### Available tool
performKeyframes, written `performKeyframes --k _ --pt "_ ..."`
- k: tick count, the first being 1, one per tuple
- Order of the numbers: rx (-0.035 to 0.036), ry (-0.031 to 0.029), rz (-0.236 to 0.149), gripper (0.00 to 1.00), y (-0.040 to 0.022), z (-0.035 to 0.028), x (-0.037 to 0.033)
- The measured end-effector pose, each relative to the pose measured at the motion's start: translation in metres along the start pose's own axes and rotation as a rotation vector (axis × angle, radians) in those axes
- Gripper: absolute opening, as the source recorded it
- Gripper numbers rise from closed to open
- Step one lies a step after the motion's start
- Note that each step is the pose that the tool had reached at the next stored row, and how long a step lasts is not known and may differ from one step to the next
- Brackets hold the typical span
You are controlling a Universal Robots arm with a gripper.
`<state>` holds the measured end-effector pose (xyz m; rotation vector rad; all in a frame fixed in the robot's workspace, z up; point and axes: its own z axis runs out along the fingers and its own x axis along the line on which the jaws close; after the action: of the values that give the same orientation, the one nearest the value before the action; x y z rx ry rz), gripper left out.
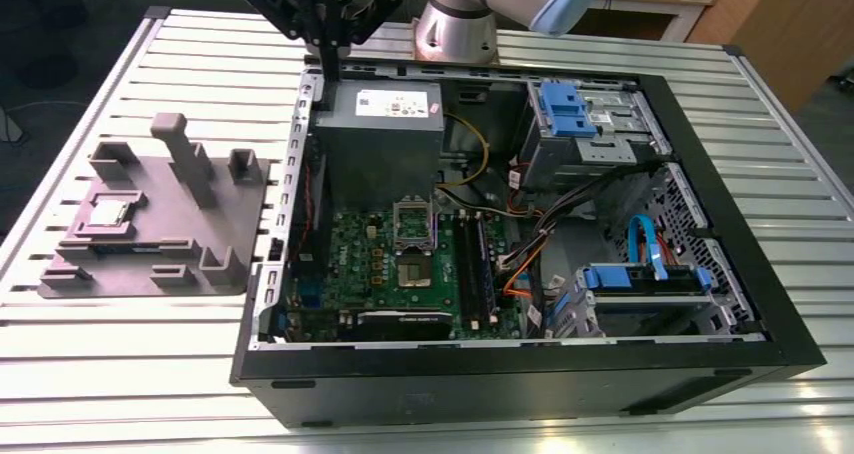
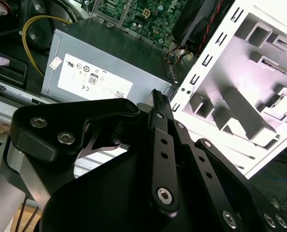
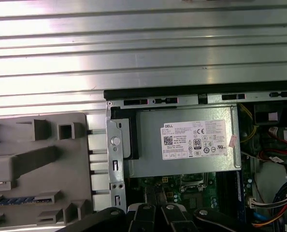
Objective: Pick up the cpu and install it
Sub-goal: 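Reach for the cpu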
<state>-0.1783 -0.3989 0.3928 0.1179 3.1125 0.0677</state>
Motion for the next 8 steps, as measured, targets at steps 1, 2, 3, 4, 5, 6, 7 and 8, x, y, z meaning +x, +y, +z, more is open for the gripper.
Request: performKeyframes --k 1,2,3,4,5,6,7,8 --pt "0.0000 -0.0001 0.000 0.10 -0.0001 0.0000 0.0008" --pt "0.0000 -0.0001 0.000 0.10 -0.0001 0.0000 0.0016" --pt "0.0000 0.0000 0.000 0.10 -0.0002 -0.0001 0.0026" --pt "0.0000 0.0000 0.000 0.10 -0.0003 -0.0001 0.0035" --pt "0.0001 0.0000 0.000 0.10 -0.0003 -0.0001 0.0044" --pt "0.0000 0.0000 0.000 0.10 -0.0004 -0.0001 0.0052" --pt "0.0000 0.0000 0.000 0.10 -0.0005 -0.0001 0.0060" --pt "0.0000 -0.0001 0.000 0.10 -0.0005 -0.0001 0.0068"
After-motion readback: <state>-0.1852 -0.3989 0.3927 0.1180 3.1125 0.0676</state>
